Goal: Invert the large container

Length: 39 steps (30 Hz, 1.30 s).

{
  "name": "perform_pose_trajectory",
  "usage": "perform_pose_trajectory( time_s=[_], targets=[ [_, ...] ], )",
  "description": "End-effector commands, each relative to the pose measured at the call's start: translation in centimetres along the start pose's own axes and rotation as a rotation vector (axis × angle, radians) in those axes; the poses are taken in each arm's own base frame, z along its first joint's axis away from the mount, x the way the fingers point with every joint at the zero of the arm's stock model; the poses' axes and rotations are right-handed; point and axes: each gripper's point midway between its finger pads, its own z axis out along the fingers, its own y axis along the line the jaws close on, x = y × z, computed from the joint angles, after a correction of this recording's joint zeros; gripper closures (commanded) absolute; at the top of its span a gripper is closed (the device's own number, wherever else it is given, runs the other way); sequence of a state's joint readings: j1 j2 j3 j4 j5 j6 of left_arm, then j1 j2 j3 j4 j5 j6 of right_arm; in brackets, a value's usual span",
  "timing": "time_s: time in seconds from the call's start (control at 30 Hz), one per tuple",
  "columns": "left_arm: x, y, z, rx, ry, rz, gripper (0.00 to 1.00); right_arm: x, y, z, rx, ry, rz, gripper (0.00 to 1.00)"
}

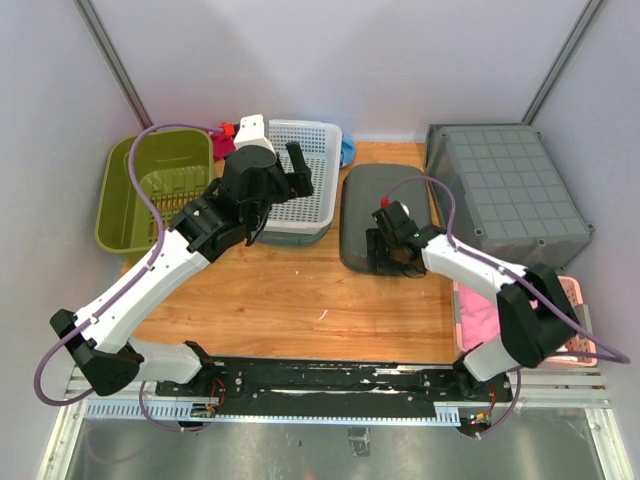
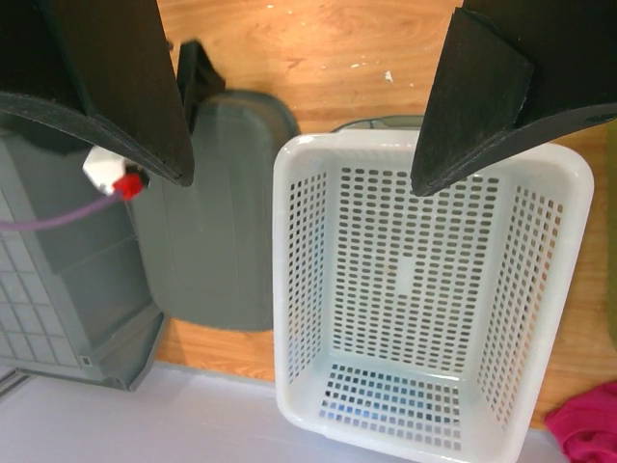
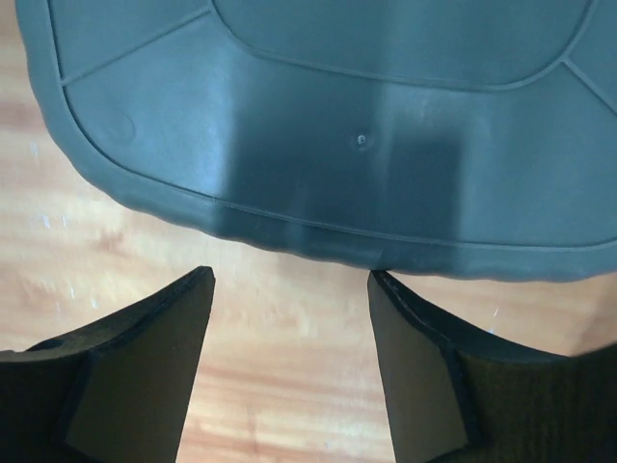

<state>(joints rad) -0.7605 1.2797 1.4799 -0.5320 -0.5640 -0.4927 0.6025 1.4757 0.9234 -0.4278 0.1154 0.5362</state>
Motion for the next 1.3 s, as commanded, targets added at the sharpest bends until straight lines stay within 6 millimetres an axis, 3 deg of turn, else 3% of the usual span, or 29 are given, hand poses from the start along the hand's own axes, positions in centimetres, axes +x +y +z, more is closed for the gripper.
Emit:
perform_pose_trajectory(
  time_s=[0.0, 0.23, 0.4, 0.57, 0.67, 0.83, 1.07, 1.27],
  targets=[
    [-0.5, 1.0, -0.8, -0.014, -0.017, 0.022, 0.01, -6.0, -1.6, 1.7, 0.068, -0.111, 0.035, 0.33],
    [1.2, 0.9, -0.3, 0.001, 0.034, 0.062, 0.01, -10.3, -2.1, 4.0, 0.095, -0.107, 0.06, 0.34],
    [3.0, 1.2, 1.0, -0.022, 0.069, 0.129, 0.01, -11.2, -1.3, 1.8, 0.045, -0.131, 0.05, 0.34],
    [5.5, 0.5, 3.4, -0.042, 0.168, 0.222, 0.01, -9.6, -3.2, -3.5, 0.059, -0.194, 0.025, 0.32],
    [7.8, -0.8, 6.0, -0.035, 0.235, 0.256, 0.02, -7.8, -5.2, -6.4, 0.104, -0.226, 0.021, 0.29],
    [10.8, -1.6, 10.1, -0.085, 0.286, 0.301, 0.05, -4.9, -8.7, -9.4, 0.171, -0.279, 0.053, 0.26],
    [13.9, -1.7, 14.5, -0.14, 0.304, 0.374, 0.22, -2.7, -11.5, -10.9, 0.226, -0.278, 0.098, 0.25],
    [16.3, -0.8, 16.3, -0.175, 0.339, 0.43, 0.43, -2.5, -11.7, -10.4, 0.226, -0.259, 0.109, 0.25]
  ],
)
